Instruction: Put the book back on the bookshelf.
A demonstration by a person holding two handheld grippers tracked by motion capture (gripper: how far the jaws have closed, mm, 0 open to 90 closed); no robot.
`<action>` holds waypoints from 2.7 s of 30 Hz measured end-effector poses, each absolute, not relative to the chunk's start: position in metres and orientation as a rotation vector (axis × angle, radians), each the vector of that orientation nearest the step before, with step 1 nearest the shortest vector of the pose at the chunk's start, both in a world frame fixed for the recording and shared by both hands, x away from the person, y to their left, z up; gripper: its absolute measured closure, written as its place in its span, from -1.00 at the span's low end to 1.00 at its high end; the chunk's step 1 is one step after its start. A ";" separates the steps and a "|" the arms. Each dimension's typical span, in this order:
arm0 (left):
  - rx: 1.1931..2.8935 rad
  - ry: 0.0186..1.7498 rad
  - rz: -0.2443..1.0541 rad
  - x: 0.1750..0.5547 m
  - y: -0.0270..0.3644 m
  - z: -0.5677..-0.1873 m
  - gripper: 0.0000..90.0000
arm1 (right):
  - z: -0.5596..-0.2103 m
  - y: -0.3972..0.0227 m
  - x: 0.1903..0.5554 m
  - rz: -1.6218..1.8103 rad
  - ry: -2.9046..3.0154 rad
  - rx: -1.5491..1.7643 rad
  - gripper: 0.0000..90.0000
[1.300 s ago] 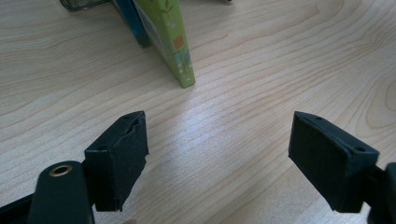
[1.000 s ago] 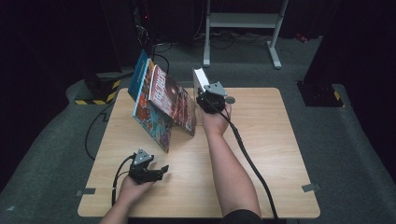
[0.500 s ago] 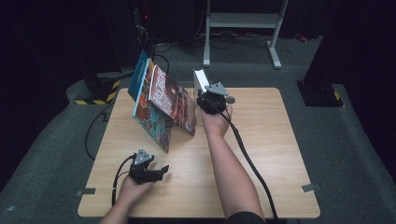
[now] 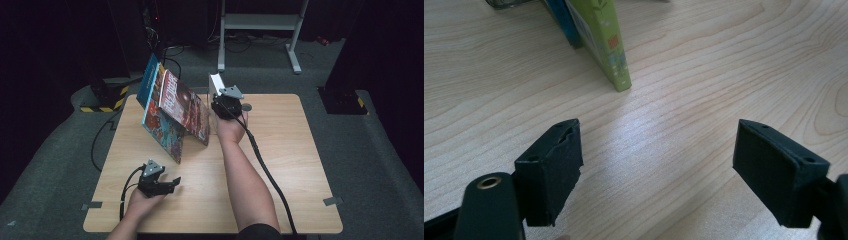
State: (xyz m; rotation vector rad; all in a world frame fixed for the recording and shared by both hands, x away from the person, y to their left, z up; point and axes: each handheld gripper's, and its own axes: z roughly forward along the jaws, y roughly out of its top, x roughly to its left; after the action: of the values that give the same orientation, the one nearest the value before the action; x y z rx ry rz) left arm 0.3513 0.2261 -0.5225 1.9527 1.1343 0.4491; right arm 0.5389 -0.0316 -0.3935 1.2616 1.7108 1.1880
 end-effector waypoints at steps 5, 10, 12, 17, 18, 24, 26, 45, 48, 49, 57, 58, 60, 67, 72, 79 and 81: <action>1.952 1.136 0.451 0.352 0.227 -0.522 -0.56 | -0.392 -0.031 0.541 1.192 1.689 1.261 0.21; 1.955 1.133 0.457 0.352 0.227 -0.522 -0.55 | -0.391 -0.030 0.543 1.186 1.674 1.252 0.21; 1.953 1.132 0.454 0.353 0.227 -0.522 -0.55 | -0.390 -0.029 0.545 1.189 1.672 1.245 0.21; 1.944 1.134 0.448 0.353 0.227 -0.523 -0.55 | -0.392 -0.025 0.546 1.184 1.669 1.241 0.21; 1.947 1.132 0.453 0.353 0.228 -0.523 -0.55 | -0.392 -0.023 0.547 1.186 1.669 1.240 0.21; 1.945 1.134 0.448 0.352 0.227 -0.523 -0.55 | -0.396 -0.016 0.548 1.187 1.664 1.234 0.21; 1.946 1.134 0.447 0.352 0.227 -0.523 -0.55 | -0.396 -0.016 0.548 1.182 1.665 1.233 0.21; 1.956 1.131 0.459 0.352 0.227 -0.522 -0.56 | -0.399 -0.022 0.552 1.191 1.692 1.238 0.18; 1.958 1.130 0.458 0.352 0.227 -0.522 -0.56 | -0.399 -0.022 0.552 1.194 1.693 1.247 0.17; 1.959 1.130 0.458 0.352 0.226 -0.522 -0.56 | -0.398 -0.022 0.552 1.193 1.698 1.248 0.17; 1.955 1.135 0.442 0.351 0.225 -0.523 -0.55 | -0.398 -0.025 0.553 1.192 1.712 1.246 0.12; 1.955 1.135 0.442 0.351 0.226 -0.523 -0.55 | -0.398 -0.025 0.553 1.190 1.716 1.241 0.10; 1.957 1.134 0.443 0.351 0.226 -0.523 -0.55 | -0.398 -0.026 0.553 1.194 1.725 1.244 0.04; 1.955 1.139 0.439 0.351 0.225 -0.523 -0.55 | -0.394 -0.029 0.551 1.216 1.761 1.245 -0.35; 1.958 1.143 0.440 0.351 0.225 -0.523 -0.58 | -0.387 -0.035 0.546 1.242 1.759 1.217 -0.46; 1.967 1.145 0.460 0.353 0.226 -0.523 -0.66 | -0.380 -0.044 0.537 1.268 1.763 1.209 -0.64; 1.958 1.157 0.445 0.353 0.225 -0.523 -0.67 | -0.380 -0.047 0.534 1.273 1.769 1.207 -0.69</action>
State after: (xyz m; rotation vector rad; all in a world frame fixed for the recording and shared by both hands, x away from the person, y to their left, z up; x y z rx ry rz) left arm 0.3527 0.2251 -0.5234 1.9579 1.1573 0.4450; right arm 0.5341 -0.0469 -0.3798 1.2069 1.7692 1.2735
